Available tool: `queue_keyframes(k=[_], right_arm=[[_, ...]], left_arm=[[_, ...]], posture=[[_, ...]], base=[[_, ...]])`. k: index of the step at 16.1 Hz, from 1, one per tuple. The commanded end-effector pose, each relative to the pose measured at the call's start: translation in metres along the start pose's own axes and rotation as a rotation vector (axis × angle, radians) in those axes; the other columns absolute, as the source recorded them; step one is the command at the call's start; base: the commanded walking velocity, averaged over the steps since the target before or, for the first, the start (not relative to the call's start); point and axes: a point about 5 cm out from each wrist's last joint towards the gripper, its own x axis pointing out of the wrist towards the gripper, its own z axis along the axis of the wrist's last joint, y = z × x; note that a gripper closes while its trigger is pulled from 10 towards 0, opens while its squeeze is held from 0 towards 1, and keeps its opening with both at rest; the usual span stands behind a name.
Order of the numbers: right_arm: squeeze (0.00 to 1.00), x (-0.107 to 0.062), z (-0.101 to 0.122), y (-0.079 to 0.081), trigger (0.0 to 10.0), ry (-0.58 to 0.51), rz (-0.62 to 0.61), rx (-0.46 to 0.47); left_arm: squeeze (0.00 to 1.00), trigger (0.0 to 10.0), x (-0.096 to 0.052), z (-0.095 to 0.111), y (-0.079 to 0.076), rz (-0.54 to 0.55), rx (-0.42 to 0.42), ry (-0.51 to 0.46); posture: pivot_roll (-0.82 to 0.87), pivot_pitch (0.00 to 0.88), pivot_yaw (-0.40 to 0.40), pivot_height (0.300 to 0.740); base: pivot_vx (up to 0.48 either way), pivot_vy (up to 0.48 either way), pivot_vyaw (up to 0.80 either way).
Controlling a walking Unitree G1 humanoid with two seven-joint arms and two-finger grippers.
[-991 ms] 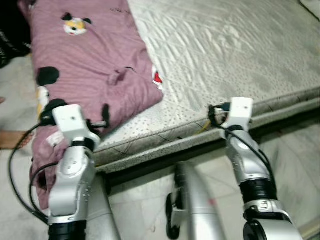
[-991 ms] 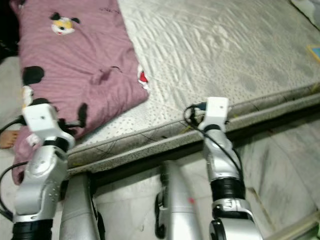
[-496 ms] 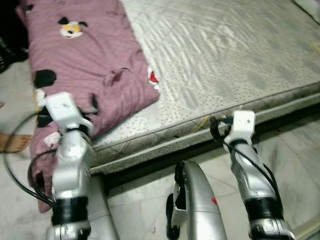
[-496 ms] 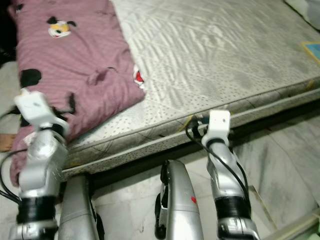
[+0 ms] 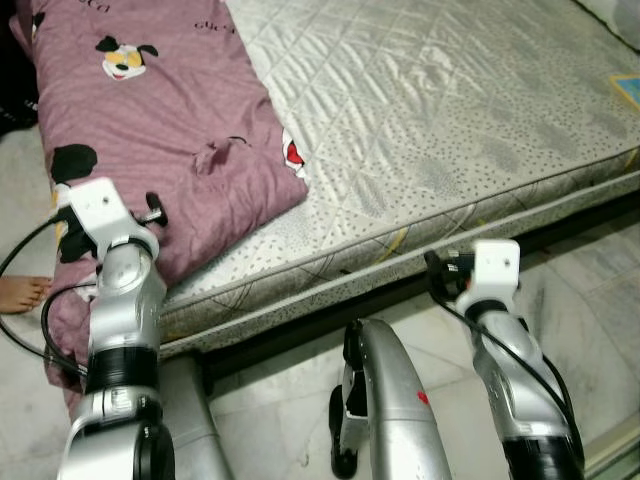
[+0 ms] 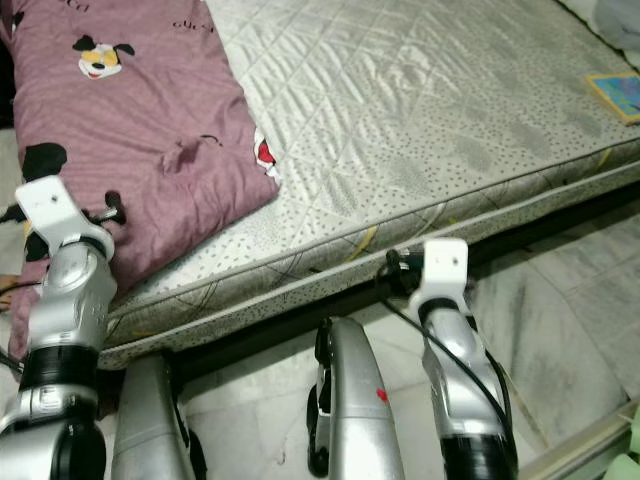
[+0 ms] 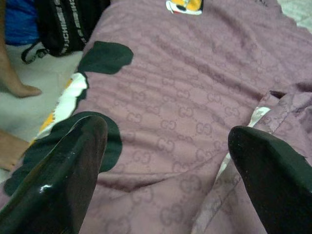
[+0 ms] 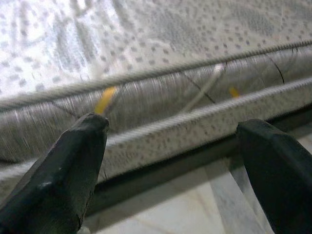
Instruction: Clean up the room
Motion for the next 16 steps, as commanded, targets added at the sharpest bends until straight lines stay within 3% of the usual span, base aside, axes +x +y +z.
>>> queue_keyframes(k=[1, 3, 4, 5, 6, 7, 10, 12, 14, 16], right_arm=[[0.00, -0.007, -0.001, -0.006, 10.0, 0.012, -0.005, -0.021], [0.00, -0.018, -0.004, -0.012, 10.0, 0.036, -0.012, -0.041], [0.00, -0.018, -0.004, -0.012, 10.0, 0.037, -0.012, -0.042], [0.00, -0.018, 0.000, -0.013, 10.0, 0.035, -0.015, -0.046], [0.00, -0.018, 0.003, -0.015, 10.0, 0.030, -0.022, -0.051], [0.00, -0.017, 0.004, -0.017, 10.0, 0.028, -0.026, -0.053], [0.00, -0.014, 0.010, -0.017, 10.0, 0.022, -0.029, -0.059], [0.00, -0.012, 0.011, -0.013, 10.0, 0.019, -0.018, -0.055], [0.00, -0.011, 0.011, -0.012, 10.0, 0.019, -0.014, -0.052], [0.00, -0.012, 0.010, -0.009, 10.0, 0.015, 0.032, -0.007]], left_arm=[[0.00, 10.0, 0.004, -0.012, -0.001, -0.010, 0.024, 0.063], [0.00, 10.0, 0.012, -0.036, -0.012, -0.073, 0.082, 0.231], [0.00, 10.0, 0.011, -0.041, -0.014, -0.081, 0.081, 0.267], [0.00, 10.0, 0.005, -0.060, -0.029, -0.152, 0.070, 0.389], [0.00, 10.0, 0.000, -0.068, -0.043, -0.219, 0.074, 0.438], [0.00, 10.0, -0.003, -0.071, -0.052, -0.257, 0.059, 0.459], [0.00, 10.0, -0.026, -0.078, -0.112, -0.544, 0.210, 0.448], [0.00, 10.0, -0.045, -0.090, -0.136, -0.689, 0.295, 0.442], [0.00, 10.0, -0.056, -0.095, -0.145, -0.767, 0.330, 0.436], [0.00, 10.0, -0.075, -0.102, -0.161, -0.926, 0.369, 0.423]], posture=[[-0.05, 0.205, -0.060, 0.519], [-0.09, 0.208, -0.067, 0.519], [-0.09, 0.208, -0.067, 0.519], [-0.11, 0.203, -0.072, 0.519], [-0.11, 0.200, -0.074, 0.519], [-0.11, 0.196, -0.075, 0.519], [-0.11, 0.183, -0.080, 0.519], [-0.10, 0.176, -0.080, 0.519], [-0.10, 0.174, -0.079, 0.519], [-0.10, 0.167, -0.073, 0.519]], base=[[0.000, 0.000, 0.00], [0.000, 0.000, 0.00], [0.000, 0.000, 0.00], [0.000, 0.000, 0.00], [0.000, 0.000, 0.00], [0.000, 0.000, 0.00], [0.000, 0.000, 0.00], [0.000, 0.000, 0.00], [0.000, 0.000, 0.00], [0.000, 0.000, 0.00]])
